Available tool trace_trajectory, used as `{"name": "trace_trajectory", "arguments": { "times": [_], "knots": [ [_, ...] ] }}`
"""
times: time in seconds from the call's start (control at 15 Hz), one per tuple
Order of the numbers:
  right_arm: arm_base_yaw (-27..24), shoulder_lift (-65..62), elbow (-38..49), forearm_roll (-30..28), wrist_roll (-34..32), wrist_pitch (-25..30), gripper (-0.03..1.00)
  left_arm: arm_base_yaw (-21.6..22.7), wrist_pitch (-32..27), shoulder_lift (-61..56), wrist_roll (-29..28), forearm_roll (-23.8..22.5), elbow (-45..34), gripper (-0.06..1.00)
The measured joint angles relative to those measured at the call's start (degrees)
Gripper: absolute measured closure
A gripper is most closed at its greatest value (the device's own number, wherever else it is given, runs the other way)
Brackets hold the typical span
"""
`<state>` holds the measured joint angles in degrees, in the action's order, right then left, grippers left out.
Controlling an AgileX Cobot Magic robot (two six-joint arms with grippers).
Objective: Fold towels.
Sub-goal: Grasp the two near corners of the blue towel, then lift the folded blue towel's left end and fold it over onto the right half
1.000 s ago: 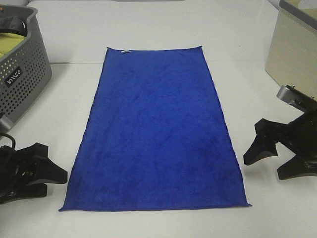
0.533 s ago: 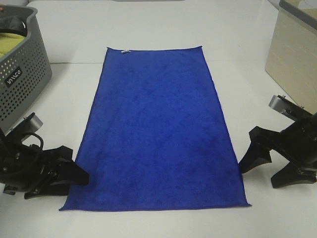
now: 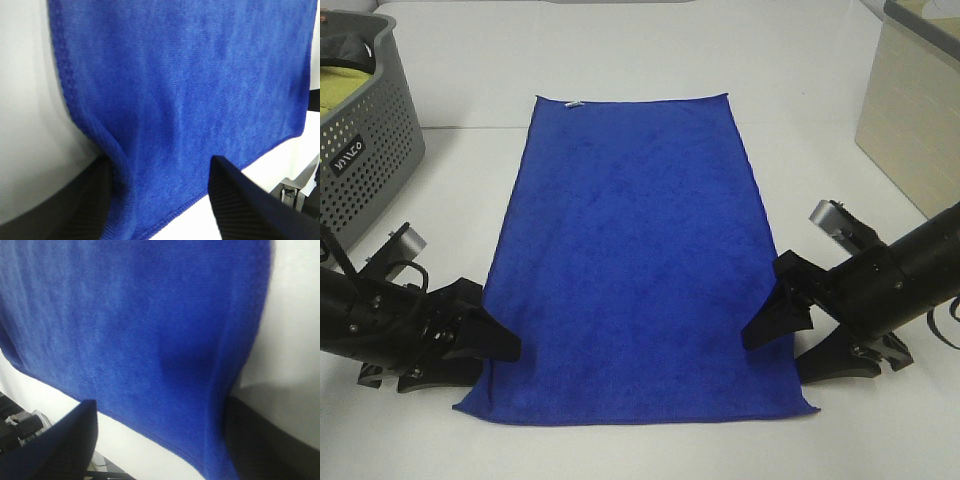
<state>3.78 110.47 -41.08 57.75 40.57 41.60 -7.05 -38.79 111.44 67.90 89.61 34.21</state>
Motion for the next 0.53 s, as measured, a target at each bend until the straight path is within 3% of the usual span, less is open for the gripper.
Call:
{"name": "trace_trajectory", "arguments": {
  "times": [0.13,0.4,0.53],
  "knots": [
    [1.2,0.4,0.0,0.3,-1.8,-1.2,0.35,-0.1,-0.8,1.0,-0.1,-0.1,1.3,0.40],
    [1.3,1.3,0.0,-1.1,-3.3,-4.3,0.93,-0.1,1.8,1.6,-0.1,-2.2,1.5,0.89],
    [1.3,1.3,0.0,-1.1,-3.4,-4.2,0.97,-0.1,1.5,1.4,-0.1,-3.3,1.5,0.94]
  ]
}}
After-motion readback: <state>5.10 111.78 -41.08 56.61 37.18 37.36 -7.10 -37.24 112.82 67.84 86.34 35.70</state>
